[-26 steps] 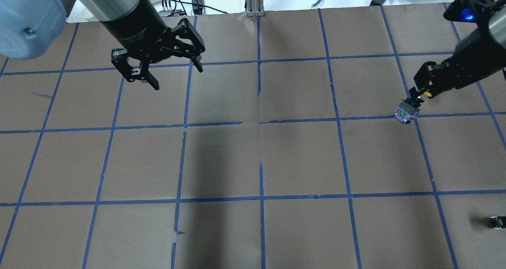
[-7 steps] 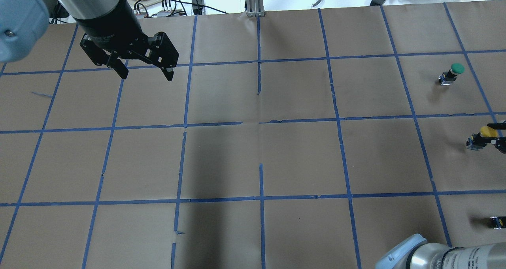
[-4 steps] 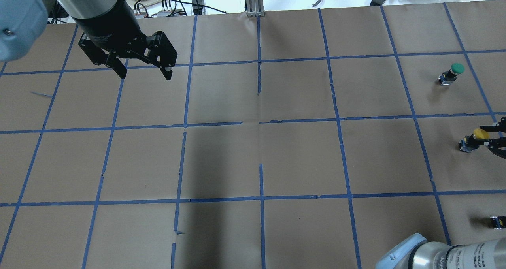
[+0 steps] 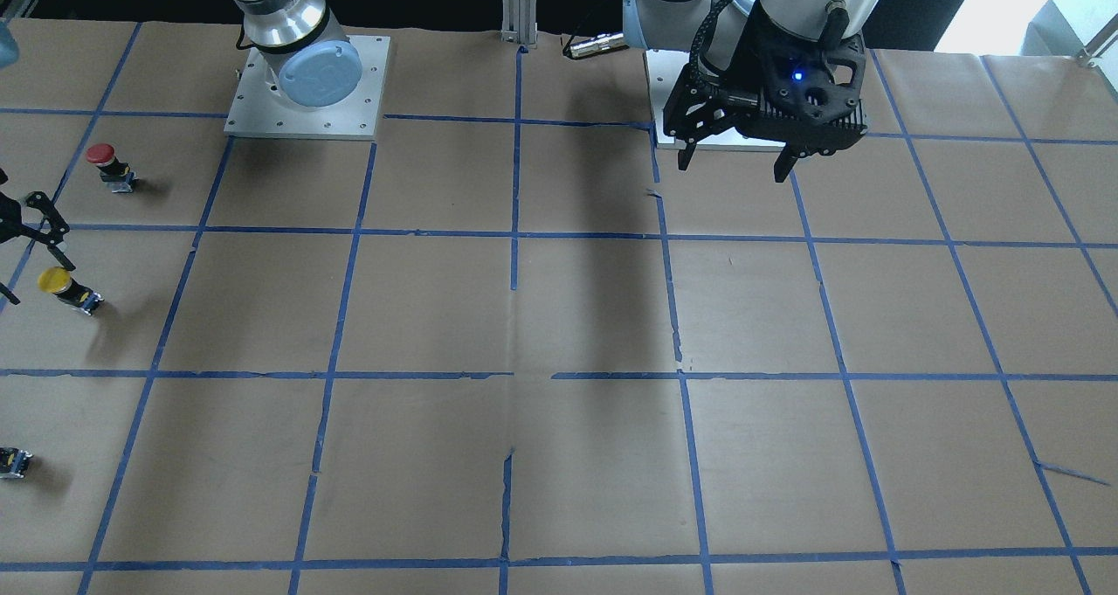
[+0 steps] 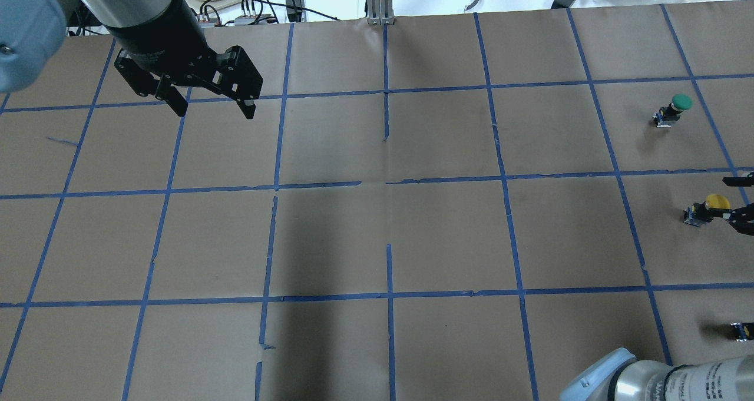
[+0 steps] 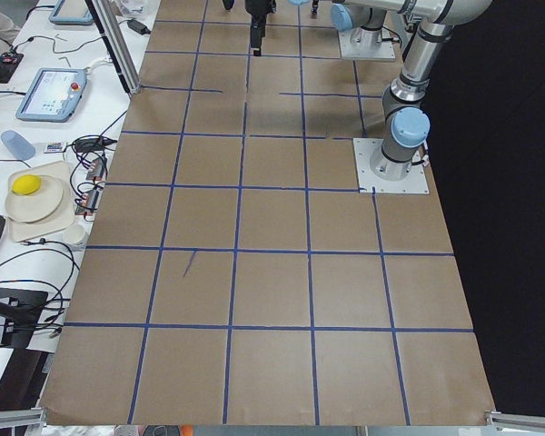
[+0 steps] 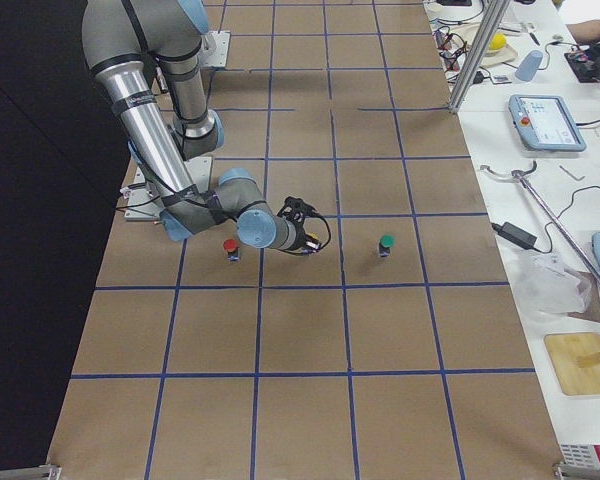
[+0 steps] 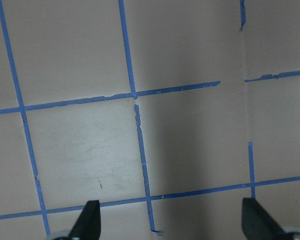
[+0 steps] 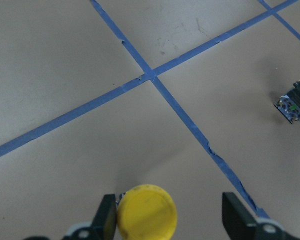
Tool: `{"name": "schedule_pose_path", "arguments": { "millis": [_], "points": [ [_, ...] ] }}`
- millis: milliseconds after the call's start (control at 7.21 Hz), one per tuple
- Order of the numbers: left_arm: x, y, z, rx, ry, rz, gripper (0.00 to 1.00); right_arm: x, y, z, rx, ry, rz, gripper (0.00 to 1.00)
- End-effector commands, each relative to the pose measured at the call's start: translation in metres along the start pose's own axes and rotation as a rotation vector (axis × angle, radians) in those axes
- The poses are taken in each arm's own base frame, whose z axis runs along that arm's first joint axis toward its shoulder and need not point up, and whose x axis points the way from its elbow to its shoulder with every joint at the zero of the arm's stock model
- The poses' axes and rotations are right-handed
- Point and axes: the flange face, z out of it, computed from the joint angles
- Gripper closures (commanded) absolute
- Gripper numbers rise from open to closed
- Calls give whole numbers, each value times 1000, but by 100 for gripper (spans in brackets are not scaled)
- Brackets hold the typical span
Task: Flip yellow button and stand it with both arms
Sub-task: 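Open the right gripper to release the standing button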
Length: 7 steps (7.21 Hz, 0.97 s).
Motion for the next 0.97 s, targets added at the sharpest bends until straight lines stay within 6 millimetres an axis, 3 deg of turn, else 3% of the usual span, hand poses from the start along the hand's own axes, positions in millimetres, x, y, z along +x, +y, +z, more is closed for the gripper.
{"name": "schedule_pose_path", "arguments": {
  "millis": [0, 416, 555, 832],
  "points": [
    [-1, 1, -1, 2, 0, -3, 0, 0, -7, -10, -16, 15, 63, 1],
    [-1, 1, -2, 5, 0, 0, 0, -10, -47, -47, -146, 41, 270, 1],
    [-1, 1, -2, 5, 0, 0, 0, -16, -70, -60, -200, 54, 344, 1],
    [-1, 1, -3, 7, 0, 0, 0, -26, -141, -80, -301, 80, 514, 0]
  ]
}}
